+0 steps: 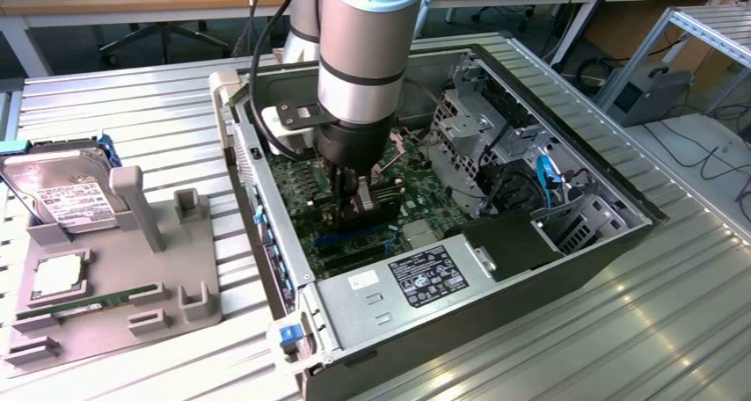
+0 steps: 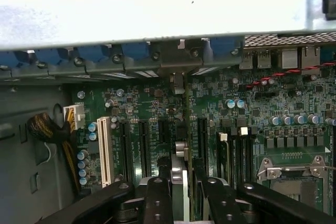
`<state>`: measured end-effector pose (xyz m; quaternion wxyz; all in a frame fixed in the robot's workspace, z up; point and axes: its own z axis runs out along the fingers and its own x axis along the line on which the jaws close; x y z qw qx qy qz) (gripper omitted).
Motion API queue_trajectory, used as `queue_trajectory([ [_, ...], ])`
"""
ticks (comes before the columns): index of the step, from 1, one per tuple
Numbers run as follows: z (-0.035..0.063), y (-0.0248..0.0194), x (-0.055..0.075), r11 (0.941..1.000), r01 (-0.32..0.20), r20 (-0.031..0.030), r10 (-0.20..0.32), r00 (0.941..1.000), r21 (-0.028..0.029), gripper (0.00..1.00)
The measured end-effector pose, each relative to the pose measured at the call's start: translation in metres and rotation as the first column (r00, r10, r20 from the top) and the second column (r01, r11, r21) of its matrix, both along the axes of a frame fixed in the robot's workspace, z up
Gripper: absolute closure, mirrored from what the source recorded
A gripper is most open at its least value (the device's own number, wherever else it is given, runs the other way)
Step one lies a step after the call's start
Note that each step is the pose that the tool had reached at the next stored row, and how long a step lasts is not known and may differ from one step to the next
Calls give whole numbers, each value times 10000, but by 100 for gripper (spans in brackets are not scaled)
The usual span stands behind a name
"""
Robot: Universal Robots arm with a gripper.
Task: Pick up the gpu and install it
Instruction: 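Insert the gpu into the slot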
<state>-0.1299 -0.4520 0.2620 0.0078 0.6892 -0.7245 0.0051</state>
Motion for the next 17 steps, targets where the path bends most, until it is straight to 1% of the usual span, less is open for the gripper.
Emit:
queue_trajectory([
  [5,0,1,0,9999,-116,0,116,9999,1,73],
  [17,-20,-3,0,9998,-201,-2,201,9998,-2,73],
])
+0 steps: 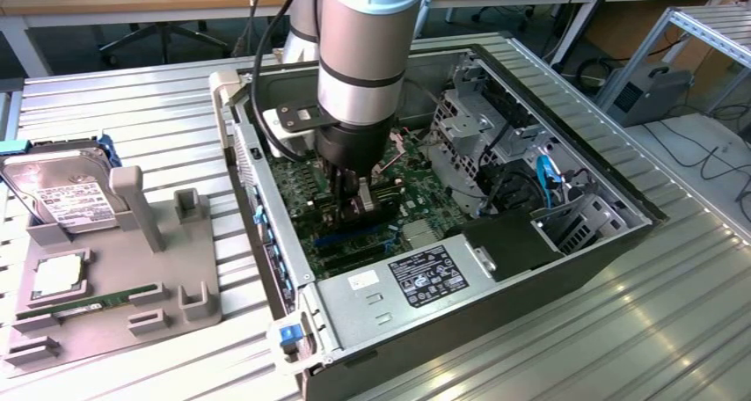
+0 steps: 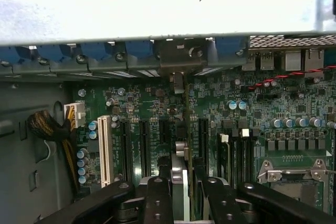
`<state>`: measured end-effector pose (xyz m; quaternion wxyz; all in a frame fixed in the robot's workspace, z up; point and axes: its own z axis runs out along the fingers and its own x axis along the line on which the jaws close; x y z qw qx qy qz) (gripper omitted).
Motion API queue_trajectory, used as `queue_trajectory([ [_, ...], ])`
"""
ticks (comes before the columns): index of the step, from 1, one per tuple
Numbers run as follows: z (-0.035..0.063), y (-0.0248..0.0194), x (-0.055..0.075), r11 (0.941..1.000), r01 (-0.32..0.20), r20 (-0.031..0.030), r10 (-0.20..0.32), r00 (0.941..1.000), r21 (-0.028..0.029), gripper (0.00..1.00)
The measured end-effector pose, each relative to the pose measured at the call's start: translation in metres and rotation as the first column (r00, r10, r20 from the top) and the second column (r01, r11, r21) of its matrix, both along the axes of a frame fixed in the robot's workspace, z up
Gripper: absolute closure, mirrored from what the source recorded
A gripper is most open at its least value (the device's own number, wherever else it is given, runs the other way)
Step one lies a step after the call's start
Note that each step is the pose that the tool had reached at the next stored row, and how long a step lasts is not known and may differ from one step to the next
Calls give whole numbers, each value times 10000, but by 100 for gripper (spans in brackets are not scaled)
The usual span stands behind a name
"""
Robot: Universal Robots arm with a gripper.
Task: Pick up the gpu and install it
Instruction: 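Insert the gpu into the slot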
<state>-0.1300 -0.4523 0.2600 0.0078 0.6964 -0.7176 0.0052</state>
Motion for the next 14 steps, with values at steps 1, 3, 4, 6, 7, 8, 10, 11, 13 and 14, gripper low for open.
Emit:
queue_trajectory([
  [1,-3,-1,0,10000,-9,0,9,10000,-1,73],
  [3,-10,-1,0,10000,-30,1,30,10000,1,73],
  [4,-11,-1,0,10000,-42,1,42,10000,1,73],
  [6,-13,0,1,10000,-82,4,82,10000,8,73],
  [7,-14,0,1,10000,-99,6,99,10000,9,73],
  [8,-12,-1,1,9999,-113,5,113,9999,8,73],
  [10,-9,-1,0,9999,-124,3,124,9999,4,73],
  [11,-8,-1,0,9999,-124,2,124,9999,2,73],
  [13,-9,-1,0,9999,-124,3,124,9999,4,73],
  [14,-8,-1,0,9999,-124,1,124,9999,4,73],
])
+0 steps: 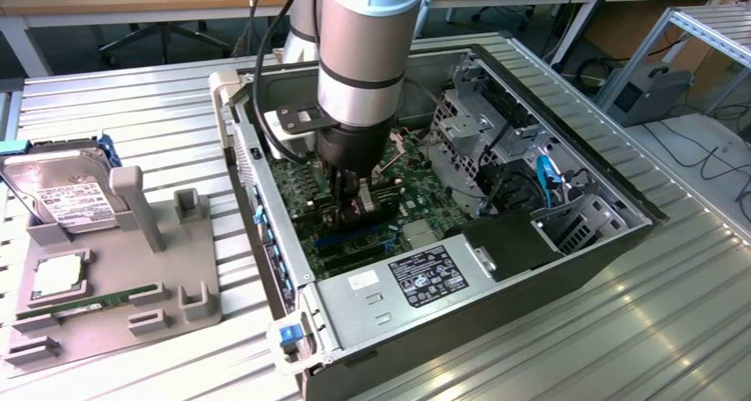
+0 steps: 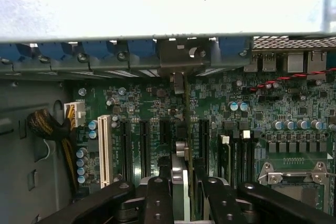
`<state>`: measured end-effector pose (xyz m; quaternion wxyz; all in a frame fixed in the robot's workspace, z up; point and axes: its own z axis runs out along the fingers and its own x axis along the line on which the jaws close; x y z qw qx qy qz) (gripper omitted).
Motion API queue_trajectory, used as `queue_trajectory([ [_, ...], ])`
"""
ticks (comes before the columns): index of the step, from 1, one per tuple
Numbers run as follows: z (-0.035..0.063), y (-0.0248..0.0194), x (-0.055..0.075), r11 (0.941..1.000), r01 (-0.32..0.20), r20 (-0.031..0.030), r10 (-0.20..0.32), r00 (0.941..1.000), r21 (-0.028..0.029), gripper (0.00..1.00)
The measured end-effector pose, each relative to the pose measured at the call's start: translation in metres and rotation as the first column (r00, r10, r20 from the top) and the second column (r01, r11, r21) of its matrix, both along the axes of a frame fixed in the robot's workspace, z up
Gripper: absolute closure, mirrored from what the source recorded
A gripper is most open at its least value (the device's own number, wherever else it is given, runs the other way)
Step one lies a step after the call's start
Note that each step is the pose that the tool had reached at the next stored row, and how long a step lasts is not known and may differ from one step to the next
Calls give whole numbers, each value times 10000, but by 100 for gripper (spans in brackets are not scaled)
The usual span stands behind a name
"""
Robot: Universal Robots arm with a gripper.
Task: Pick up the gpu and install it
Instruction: 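Insert the gpu into the slot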
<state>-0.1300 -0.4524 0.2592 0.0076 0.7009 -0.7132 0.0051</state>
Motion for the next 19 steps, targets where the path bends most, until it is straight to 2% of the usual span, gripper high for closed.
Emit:
queue_trajectory([
  [19,-41,-3,0,10000,0,0,0,10000,2,73],
])
